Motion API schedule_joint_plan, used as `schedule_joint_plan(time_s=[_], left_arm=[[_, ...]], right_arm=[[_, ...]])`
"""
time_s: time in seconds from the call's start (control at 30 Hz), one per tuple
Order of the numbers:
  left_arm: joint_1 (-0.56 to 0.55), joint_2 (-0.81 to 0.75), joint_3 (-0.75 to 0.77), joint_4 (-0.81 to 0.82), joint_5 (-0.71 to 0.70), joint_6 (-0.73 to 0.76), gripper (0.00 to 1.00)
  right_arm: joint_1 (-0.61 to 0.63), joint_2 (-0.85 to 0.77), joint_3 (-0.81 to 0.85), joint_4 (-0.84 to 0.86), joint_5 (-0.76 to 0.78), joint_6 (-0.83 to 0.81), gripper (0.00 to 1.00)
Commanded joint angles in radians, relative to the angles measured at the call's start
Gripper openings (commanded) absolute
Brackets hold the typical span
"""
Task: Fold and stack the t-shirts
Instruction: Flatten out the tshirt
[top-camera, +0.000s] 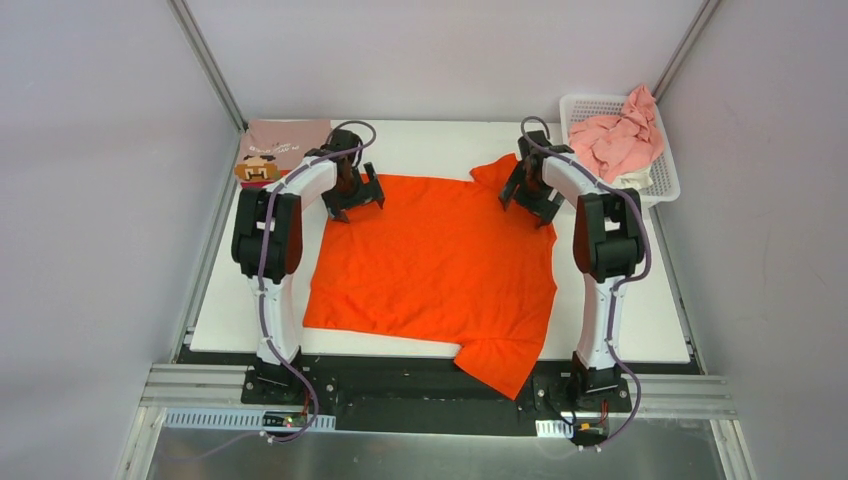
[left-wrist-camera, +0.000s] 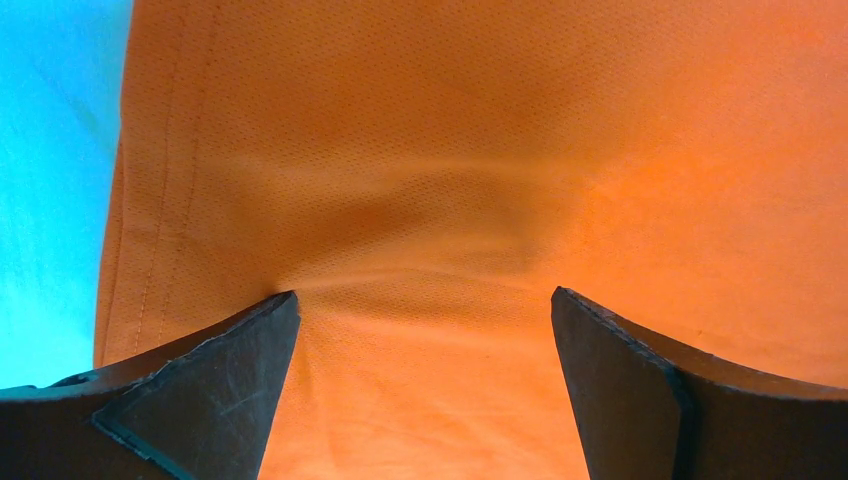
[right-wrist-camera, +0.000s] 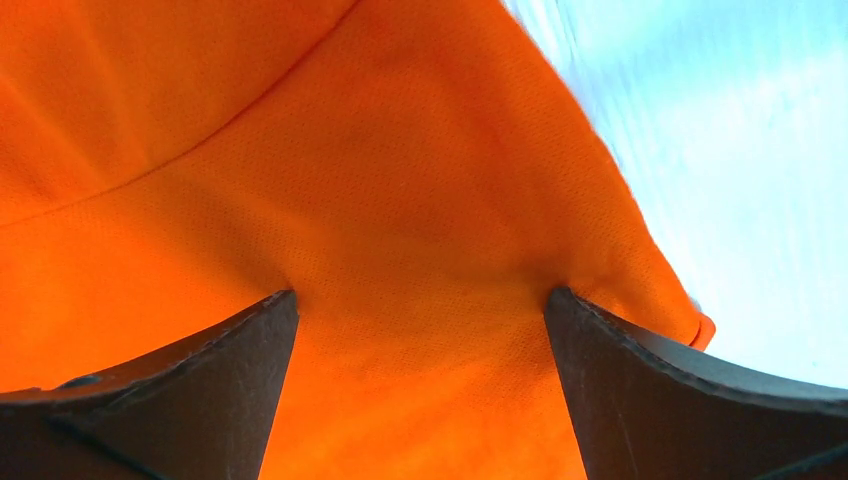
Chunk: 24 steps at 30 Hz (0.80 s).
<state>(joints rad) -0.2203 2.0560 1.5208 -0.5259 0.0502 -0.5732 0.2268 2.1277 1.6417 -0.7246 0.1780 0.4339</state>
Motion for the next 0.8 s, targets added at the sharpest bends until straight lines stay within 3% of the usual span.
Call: schedule_joint_plan(time_s=[0.0, 0.27, 0.5, 0.67, 0.77], left_arm=[[0.028, 0.139, 0.086, -0.031, 0.028, 0.007, 0.99], [0.064, 0.281, 0.328, -0.091, 0.046, -0.012, 0.99], [0.07, 0.335, 0.465, -0.123, 0.057, 0.006, 0.99], [0.066, 0.188, 0.468, -0.178, 0.056, 0.029, 0.99], [0.052, -0.004, 0.349, -0.193, -0.012, 0.036, 0.99]], right_arm=[[-0.042, 0.116, 0.143, 0.0, -0.02, 0.006, 0.99], [-0.068, 0.355, 0.576, -0.133, -0.034, -0.066, 0.99], [-0.076, 0.364, 0.686, -0.077, -0.077, -0.087, 1.0], [-0.059, 0.244, 0.734, -0.11, -0.118, -0.101, 1.0], [-0.013, 0.066, 0.625, -0.115, -0.062, -0.132, 1.0]])
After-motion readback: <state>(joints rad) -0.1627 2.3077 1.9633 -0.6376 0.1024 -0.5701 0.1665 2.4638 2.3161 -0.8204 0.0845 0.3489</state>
